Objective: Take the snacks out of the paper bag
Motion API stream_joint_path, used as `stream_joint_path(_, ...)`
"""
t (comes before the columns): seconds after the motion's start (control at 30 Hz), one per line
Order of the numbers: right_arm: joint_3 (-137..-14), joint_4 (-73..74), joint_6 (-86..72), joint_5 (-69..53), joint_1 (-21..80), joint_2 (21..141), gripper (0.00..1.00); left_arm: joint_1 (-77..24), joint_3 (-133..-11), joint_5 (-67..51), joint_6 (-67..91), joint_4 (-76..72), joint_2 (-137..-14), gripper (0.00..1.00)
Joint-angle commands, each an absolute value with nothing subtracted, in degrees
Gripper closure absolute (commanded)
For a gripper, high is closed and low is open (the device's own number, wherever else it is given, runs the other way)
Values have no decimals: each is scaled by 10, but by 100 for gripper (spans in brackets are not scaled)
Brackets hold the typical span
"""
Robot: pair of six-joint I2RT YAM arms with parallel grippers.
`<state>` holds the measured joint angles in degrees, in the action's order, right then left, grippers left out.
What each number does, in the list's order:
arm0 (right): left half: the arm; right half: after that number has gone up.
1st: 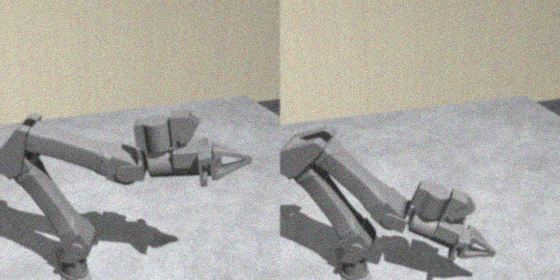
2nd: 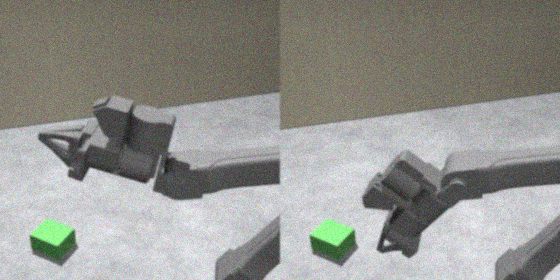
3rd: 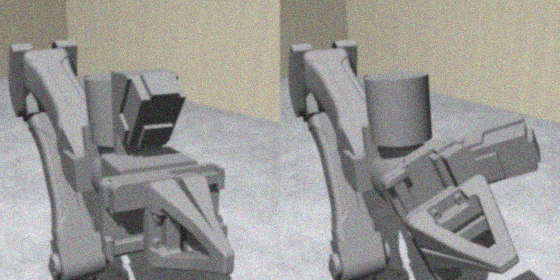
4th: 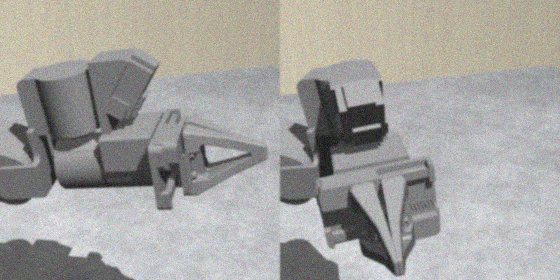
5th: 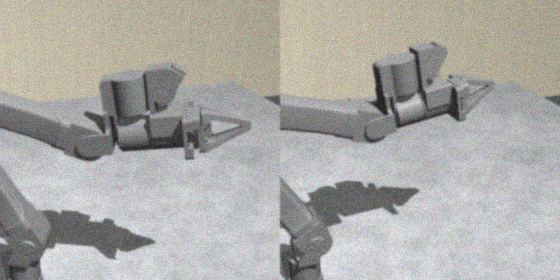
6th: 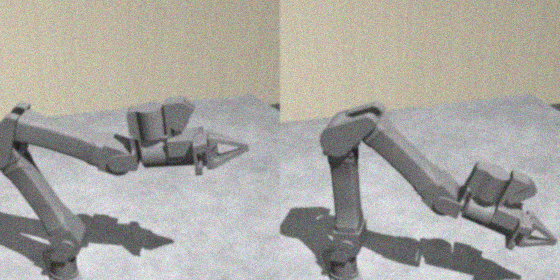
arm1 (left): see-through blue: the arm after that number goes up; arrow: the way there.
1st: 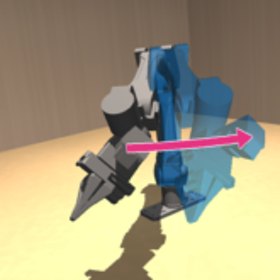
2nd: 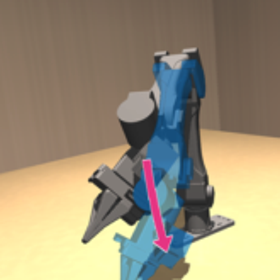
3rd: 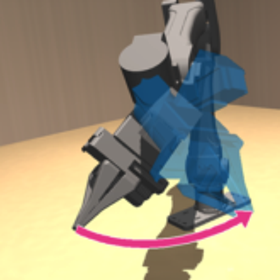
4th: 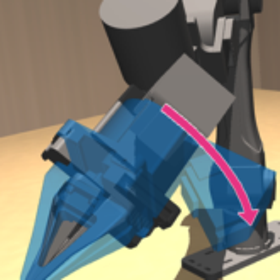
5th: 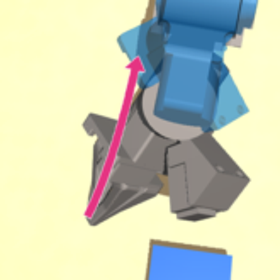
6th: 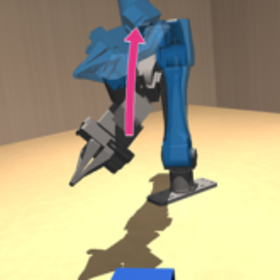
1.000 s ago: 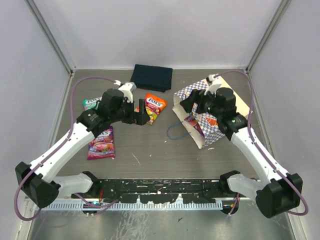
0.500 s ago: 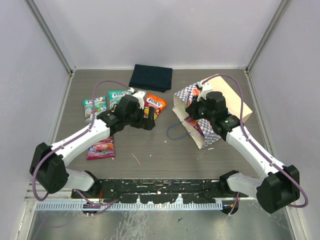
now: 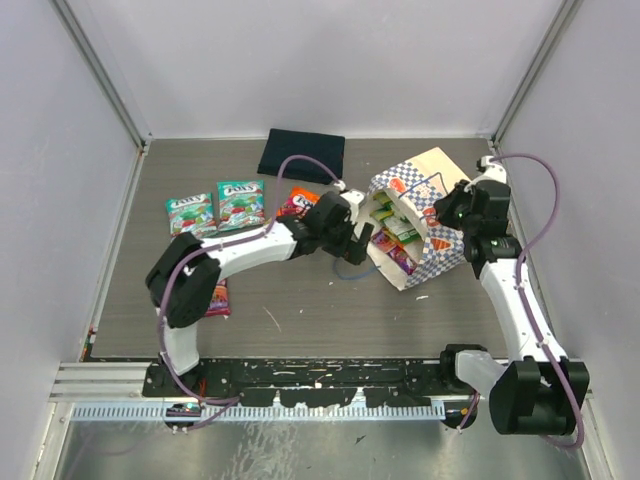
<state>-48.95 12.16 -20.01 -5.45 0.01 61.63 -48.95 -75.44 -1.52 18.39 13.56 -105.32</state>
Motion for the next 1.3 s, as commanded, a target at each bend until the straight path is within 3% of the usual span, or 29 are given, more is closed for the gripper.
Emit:
stream_joint_path(0.0,-482,95,-253,-63,-46,586,99,-506,-840,-37,167,87,-1105,2)
stream_joint_path(0.27,-489,74,-281,-63,-112,612,100,-524,-919,-67,195,45,-1209,2)
stream_joint_path(0.77,-518,-12,-341,-184,-209,687,100,-534,-1098,-89,246,4,-1382,0)
stream_joint_path(1.0,-531,-41,-369,-219,-239,711,99,-539,-1159,-117,268,8,-1422,20)
stream_joint_path(1.27,-508,-77,-387,-245,-240,707,99,-540,-1090,-114,286,-62,-1386,42)
